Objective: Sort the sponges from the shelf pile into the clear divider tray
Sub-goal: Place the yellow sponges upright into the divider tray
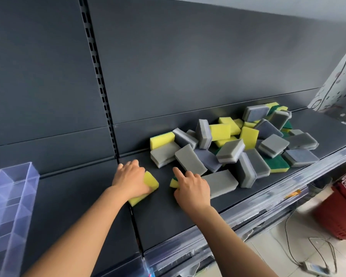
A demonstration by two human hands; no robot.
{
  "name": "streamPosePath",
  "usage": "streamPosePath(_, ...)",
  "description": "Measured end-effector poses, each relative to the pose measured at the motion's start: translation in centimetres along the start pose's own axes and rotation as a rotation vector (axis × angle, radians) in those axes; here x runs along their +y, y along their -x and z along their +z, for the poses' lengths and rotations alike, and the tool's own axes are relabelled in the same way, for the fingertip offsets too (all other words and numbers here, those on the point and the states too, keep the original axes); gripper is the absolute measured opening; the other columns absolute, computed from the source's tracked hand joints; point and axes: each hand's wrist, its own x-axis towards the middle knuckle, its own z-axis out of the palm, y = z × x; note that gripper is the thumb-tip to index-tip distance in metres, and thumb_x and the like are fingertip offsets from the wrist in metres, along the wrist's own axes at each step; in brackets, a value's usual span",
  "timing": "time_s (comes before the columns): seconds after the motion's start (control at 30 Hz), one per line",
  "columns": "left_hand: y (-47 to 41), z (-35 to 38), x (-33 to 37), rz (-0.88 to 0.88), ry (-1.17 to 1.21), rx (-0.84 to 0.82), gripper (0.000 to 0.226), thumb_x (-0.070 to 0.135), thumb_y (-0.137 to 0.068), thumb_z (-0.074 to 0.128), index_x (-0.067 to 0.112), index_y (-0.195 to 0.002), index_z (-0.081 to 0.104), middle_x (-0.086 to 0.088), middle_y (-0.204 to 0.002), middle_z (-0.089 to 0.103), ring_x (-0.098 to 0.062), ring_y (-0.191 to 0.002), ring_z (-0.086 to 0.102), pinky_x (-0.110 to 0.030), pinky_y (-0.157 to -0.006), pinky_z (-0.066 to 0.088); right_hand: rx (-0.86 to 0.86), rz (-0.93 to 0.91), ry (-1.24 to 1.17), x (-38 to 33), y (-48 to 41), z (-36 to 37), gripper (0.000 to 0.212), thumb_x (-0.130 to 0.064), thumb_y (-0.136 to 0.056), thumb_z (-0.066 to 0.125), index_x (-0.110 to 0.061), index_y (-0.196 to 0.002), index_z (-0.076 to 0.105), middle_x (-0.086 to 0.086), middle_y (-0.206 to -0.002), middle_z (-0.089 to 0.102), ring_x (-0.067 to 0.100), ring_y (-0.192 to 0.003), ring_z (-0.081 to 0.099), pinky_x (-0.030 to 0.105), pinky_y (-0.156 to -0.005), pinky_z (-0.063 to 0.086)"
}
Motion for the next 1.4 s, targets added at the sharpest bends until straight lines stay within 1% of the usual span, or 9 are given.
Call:
streamPosePath(0.1,1.6,0.2,0.8,-0.073,0.298,-0.069,0.055,0.053,-0.065,0.072,0.025,-0.101,0.042,0.004,-0.106,0.048,-0.020,-0.102,0.049,-0.033,-0.079,0.038,-0.027,-0.031,-0.096,0.5,0.7,-0.7,0.064,-0.014,-0.089,0.041,-0.034,-0.145,0.019,0.007,-0.106,0.054,0.032,-0.091,0.056,0.032,-0.060,0.031)
streamPosePath(0.17,2.7,0.3,1.5,-0.115,0.477,-0.051,0.055,0.043,-0.068,0.076,0.026,-0.104,0.037,0.004,-0.109,0.053,-0.021,-0.097,0.052,-0.033,-0.073,0.042,-0.027,-0.038,-0.196,1.0,1.2,-0.9,0.059,-0.012,-0.090,0.039,-0.035,-0.143,0.026,0.007,-0.108,0.051,0.032,-0.091,0.055,0.032,-0.061,0.033)
streamPosePath(0.3,5.5,0.6,2.7,-0.125,0.724,0.141,0.054,0.030,-0.086,0.063,0.034,-0.132,0.037,0.004,-0.130,0.046,-0.020,-0.117,0.045,-0.031,-0.087,0.037,0.039,-0.025,-0.513,2.2,2.4,-1.0,0.044,-0.012,-0.090,0.045,-0.030,-0.131,0.045,0.002,-0.115,0.055,0.027,-0.098,0.054,0.036,-0.071,0.045)
streamPosePath(0.53,11.5,0.3,2.8,-0.361,1.104,0.368,0.027,0.017,-0.090,0.055,0.033,-0.112,0.056,0.002,-0.100,0.059,-0.018,-0.088,0.053,-0.032,-0.074,0.042,0.128,-0.009,-0.928,1.4,3.9,-1.1,0.027,-0.022,-0.087,0.063,-0.032,-0.111,0.058,-0.008,-0.093,0.057,0.009,-0.076,0.045,0.028,-0.073,0.042)
streamPosePath(0.7,16.2,-0.1,2.0,-0.455,1.338,0.482,0.025,0.007,-0.085,0.064,0.024,-0.103,0.062,0.004,-0.091,0.062,-0.009,-0.078,0.055,-0.018,-0.064,0.043,0.097,-0.063,-1.115,-1.4,5.4,-1.9,0.022,-0.018,-0.086,0.063,-0.034,-0.101,0.058,-0.007,-0.092,0.062,0.018,-0.078,0.055,0.036,-0.071,0.049)
streamPosePath(0.93,23.1,0.1,-1.7,-0.533,1.419,0.594,0.025,0.008,-0.083,0.066,0.028,-0.097,0.061,0.001,-0.096,0.065,-0.014,-0.087,0.061,-0.027,-0.074,0.050,0.011,-0.180,-1.182,-8.2,8.2,-3.0,0.024,-0.014,-0.088,0.060,-0.036,-0.096,0.055,-0.006,-0.086,0.060,0.018,-0.077,0.055,0.026,-0.063,0.046)
streamPosePath(1.03,26.5,0.1,-4.2,-0.543,1.451,0.636,0.026,0.006,-0.084,0.066,0.028,-0.096,0.060,0.001,-0.096,0.065,-0.014,-0.086,0.062,-0.024,-0.069,0.051,0.001,-0.220,-1.203,-11.8,9.9,-3.4,0.025,-0.013,-0.089,0.060,-0.037,-0.096,0.055,-0.008,-0.083,0.058,0.017,-0.073,0.053,0.017,-0.059,0.043)
streamPosePath(1.17,31.4,0.1,-8.3,-0.557,1.468,0.686,0.025,0.005,-0.084,0.064,0.024,-0.098,0.059,0.003,-0.094,0.064,-0.008,-0.079,0.061,-0.013,-0.057,0.049,-0.015,-0.267,-1.211,-17.6,12.8,-3.7,0.025,-0.013,-0.089,0.060,-0.036,-0.096,0.055,-0.008,-0.089,0.061,0.017,-0.080,0.057,0.025,-0.064,0.047)
streamPosePath(1.4,38.6,0.5,-15.7,-0.542,1.443,0.720,0.026,0.007,-0.083,0.066,0.029,-0.095,0.059,0.001,-0.098,0.065,-0.011,-0.086,0.061,-0.022,-0.067,0.047,-0.020,-0.313,-1.224,-27.3,17.2,-3.4,0.021,-0.012,-0.088,0.060,-0.030,-0.099,0.056,-0.013,-0.090,0.060,0.011,-0.083,0.057,0.030,-0.068,0.050)
